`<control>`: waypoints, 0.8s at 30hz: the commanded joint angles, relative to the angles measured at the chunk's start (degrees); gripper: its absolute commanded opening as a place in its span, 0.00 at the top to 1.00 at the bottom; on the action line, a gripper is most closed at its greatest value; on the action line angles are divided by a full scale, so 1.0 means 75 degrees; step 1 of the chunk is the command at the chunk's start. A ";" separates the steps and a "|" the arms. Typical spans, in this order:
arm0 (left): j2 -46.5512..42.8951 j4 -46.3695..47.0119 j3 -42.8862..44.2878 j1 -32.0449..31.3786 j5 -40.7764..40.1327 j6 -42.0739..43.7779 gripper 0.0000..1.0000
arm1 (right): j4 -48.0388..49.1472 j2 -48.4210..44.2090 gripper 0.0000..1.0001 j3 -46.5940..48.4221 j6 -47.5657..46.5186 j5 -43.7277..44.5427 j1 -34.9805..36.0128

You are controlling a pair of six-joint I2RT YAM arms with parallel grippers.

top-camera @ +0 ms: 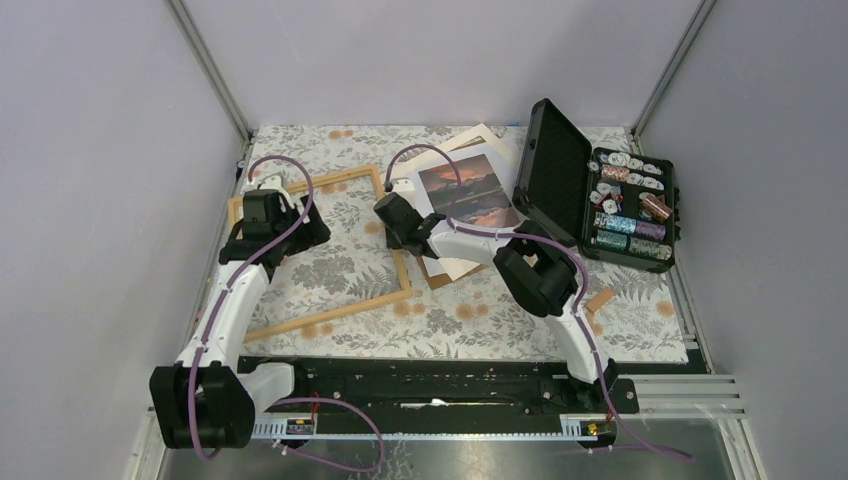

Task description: Put the photo into the frame

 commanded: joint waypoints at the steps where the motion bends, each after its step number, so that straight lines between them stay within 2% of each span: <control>1: 0.0260 0.0459 -0.0010 -0.0005 0.0291 -0.0008 0.13 | 0.0308 -0.0288 0.77 0.0522 0.0187 -0.0562 -0.0012; 2: 0.0318 0.0467 -0.0002 -0.0003 0.0322 0.0012 0.13 | 0.0214 -0.0397 0.60 0.0569 0.0113 -0.0729 -0.0018; 3: 0.0378 0.0459 0.0019 -0.0004 0.0359 0.0051 0.04 | 0.0108 -0.0557 0.49 0.0606 -0.0007 -0.0885 -0.0035; 6: 0.0525 0.0424 0.0128 -0.0044 0.0635 -0.0054 0.01 | -0.0106 -0.1408 0.23 0.0336 -0.0764 -0.1196 -0.0181; 7: 0.0561 0.0427 0.0164 -0.0058 0.0757 -0.0215 0.01 | -0.0282 -0.1691 0.21 0.0243 -0.0990 -0.1357 -0.0325; 10: 0.0768 0.0990 0.0176 -0.0786 0.1251 -0.1111 0.01 | -0.0213 -0.2524 0.15 -0.0707 -0.1599 -0.1839 -0.0995; 14: 0.1761 0.2699 0.0067 -0.2185 0.1347 -0.2864 0.01 | -0.0407 -0.2751 0.16 -0.1622 -0.2146 -0.1992 -0.1961; 17: 0.2959 0.3534 0.0347 -0.2926 0.1007 -0.3990 0.01 | -0.0692 -0.2537 0.37 -0.1707 -0.2208 -0.1950 -0.2407; 20: 0.4038 0.3778 0.0998 -0.3455 0.0620 -0.4745 0.01 | -0.1255 -0.2211 0.44 -0.1353 -0.2380 -0.1365 -0.2456; 24: 0.5370 0.3970 0.2078 -0.3921 0.0648 -0.5161 0.09 | -0.1915 -0.1824 0.49 -0.0998 -0.1996 -0.1054 -0.2678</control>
